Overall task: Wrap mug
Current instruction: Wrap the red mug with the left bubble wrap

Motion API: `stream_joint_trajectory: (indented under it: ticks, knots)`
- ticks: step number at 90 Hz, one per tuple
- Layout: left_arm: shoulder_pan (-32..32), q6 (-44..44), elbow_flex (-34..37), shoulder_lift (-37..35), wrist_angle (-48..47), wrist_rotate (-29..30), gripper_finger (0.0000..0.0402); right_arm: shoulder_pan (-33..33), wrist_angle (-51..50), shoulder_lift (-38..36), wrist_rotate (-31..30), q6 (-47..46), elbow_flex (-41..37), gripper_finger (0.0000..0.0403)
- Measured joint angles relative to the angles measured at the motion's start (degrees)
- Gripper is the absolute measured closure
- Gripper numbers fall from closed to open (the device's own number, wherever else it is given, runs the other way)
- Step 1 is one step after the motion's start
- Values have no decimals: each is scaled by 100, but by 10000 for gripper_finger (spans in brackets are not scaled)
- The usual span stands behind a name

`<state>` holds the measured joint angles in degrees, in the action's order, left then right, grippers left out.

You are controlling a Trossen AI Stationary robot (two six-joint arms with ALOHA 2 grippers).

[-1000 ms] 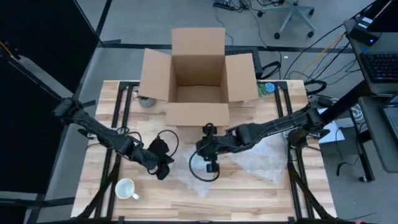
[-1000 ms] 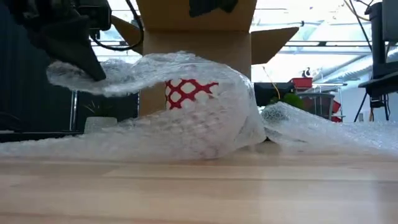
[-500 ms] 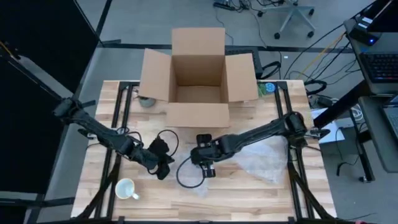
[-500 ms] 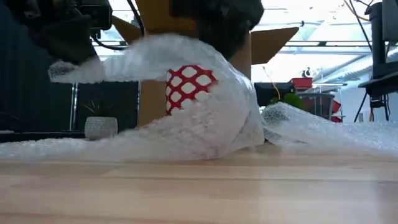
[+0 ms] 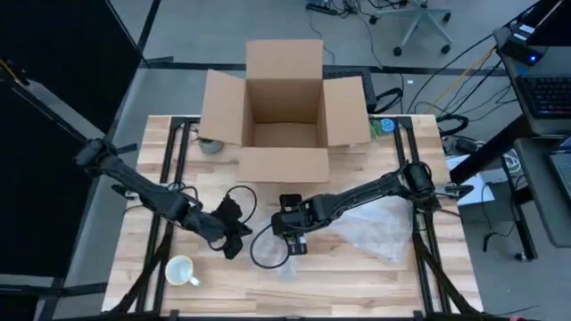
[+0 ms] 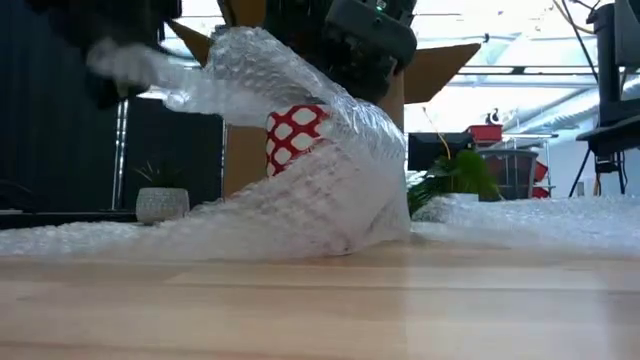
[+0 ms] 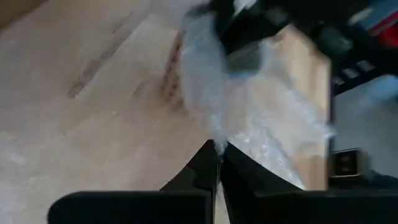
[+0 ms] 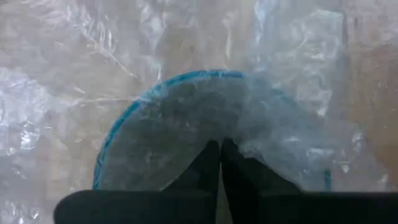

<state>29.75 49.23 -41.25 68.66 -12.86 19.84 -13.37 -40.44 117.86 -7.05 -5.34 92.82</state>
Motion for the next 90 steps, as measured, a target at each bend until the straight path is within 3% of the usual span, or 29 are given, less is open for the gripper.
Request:
stream_joint_trajectory:
  ticks: [18, 30, 44, 63, 90]
  knots:
    - [74, -621, -103, -349, -41, -107, 401, 2, 43, 2, -11, 42, 0, 403]
    - [161, -628, -103, -668, -76, 170, 401, 4, 100, 2, -31, 42, 1, 403]
    - [226, -654, -103, -824, -182, -196, 401, 4, 198, 2, -17, 97, -1, 403]
    - [224, -455, 62, -789, -356, -188, 398, 15, 213, 11, -6, 174, -9, 403]
    - [111, -509, 65, -753, -383, -321, 307, 17, 153, 15, -11, 153, -15, 403]
